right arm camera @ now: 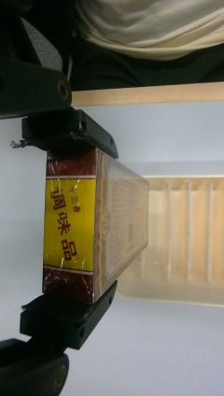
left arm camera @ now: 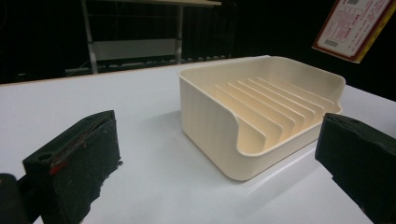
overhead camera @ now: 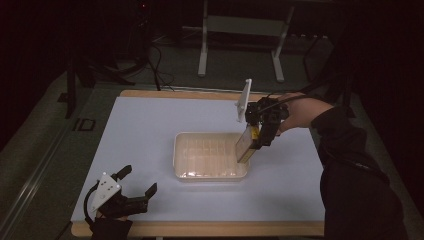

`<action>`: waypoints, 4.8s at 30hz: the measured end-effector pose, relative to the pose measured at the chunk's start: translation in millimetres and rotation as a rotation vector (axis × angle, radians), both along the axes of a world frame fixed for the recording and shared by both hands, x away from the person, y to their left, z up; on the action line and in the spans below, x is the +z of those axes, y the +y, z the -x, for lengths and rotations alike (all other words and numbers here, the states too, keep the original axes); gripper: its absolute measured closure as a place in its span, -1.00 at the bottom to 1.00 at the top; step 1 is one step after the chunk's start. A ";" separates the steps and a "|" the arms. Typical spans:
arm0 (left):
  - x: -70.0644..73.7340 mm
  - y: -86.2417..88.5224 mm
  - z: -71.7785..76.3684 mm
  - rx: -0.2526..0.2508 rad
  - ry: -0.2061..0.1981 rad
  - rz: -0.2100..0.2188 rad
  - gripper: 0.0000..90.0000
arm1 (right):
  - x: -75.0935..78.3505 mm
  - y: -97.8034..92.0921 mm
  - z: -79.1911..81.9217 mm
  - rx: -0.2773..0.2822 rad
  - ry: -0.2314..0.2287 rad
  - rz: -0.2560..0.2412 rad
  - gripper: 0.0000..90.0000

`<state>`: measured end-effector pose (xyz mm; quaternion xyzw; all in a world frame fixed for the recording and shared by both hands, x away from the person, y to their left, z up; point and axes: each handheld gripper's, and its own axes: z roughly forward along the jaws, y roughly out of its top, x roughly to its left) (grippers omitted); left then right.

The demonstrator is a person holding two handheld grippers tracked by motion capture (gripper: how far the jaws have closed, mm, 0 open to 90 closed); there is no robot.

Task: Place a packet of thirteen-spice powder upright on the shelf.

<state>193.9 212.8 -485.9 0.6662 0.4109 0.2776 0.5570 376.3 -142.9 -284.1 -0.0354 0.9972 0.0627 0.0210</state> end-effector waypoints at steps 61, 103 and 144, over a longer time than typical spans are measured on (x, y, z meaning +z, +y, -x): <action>0.4 1.6 0.2 -0.001 -0.002 0.006 -1.00 | -78.8 30.2 -41.5 0.017 0.080 -0.191 -0.29; 0.6 0.8 -0.1 -0.016 -0.003 0.011 -1.00 | -129.7 55.6 -27.6 -0.017 0.065 -0.301 -0.31; 0.8 -0.1 -0.1 -0.020 -0.004 0.009 -1.00 | -75.3 -4.6 -22.8 -0.222 -0.034 -0.462 -0.50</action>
